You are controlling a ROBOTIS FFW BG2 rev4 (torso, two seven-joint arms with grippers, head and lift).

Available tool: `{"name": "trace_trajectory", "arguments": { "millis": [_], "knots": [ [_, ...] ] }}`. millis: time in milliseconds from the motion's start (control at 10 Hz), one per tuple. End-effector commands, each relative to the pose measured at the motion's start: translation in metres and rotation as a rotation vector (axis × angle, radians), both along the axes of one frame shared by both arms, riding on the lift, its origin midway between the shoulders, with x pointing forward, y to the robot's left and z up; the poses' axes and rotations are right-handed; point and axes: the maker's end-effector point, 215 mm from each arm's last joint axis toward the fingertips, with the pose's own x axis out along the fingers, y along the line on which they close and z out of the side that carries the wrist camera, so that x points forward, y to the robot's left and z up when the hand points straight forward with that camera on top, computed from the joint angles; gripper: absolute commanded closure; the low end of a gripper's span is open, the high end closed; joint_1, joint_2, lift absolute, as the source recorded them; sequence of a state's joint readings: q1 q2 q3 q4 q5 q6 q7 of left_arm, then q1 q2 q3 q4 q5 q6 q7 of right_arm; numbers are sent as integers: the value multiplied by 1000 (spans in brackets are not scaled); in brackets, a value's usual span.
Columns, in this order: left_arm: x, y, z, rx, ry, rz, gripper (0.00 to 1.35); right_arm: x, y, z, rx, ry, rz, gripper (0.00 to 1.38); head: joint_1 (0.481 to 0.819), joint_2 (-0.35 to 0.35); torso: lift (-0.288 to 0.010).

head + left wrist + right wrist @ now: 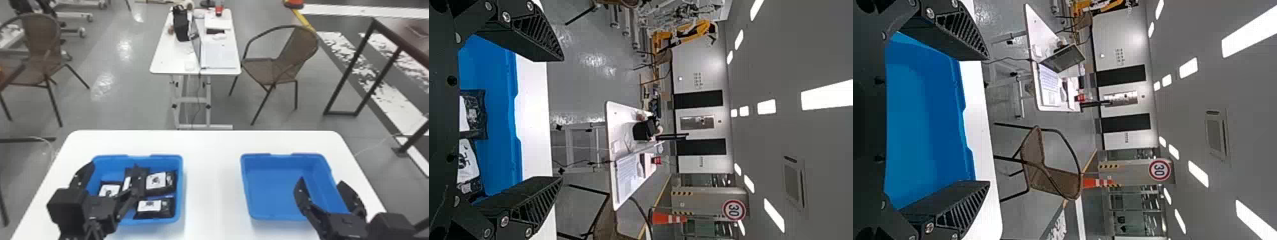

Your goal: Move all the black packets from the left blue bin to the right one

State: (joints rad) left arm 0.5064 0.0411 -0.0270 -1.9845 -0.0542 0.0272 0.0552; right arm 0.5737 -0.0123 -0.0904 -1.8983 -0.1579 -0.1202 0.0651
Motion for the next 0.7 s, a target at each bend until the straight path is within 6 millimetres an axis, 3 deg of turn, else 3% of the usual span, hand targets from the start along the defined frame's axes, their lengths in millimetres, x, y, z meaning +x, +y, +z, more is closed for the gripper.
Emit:
{"name": "trace_trajectory", "arguments": {
  "millis": [0, 400, 600],
  "knots": [
    [4, 5, -7, 8, 22, 9, 185, 1, 0, -1, 1, 1, 2, 134, 695, -58, 0],
    [24, 23, -38, -7, 117, 48, 205, 6, 6, -1, 11, -2, 18, 134, 695, -28, 0],
    [34, 25, -63, -15, 184, 41, 205, 7, 8, -3, 15, 1, 22, 136, 695, -19, 0]
  ]
}}
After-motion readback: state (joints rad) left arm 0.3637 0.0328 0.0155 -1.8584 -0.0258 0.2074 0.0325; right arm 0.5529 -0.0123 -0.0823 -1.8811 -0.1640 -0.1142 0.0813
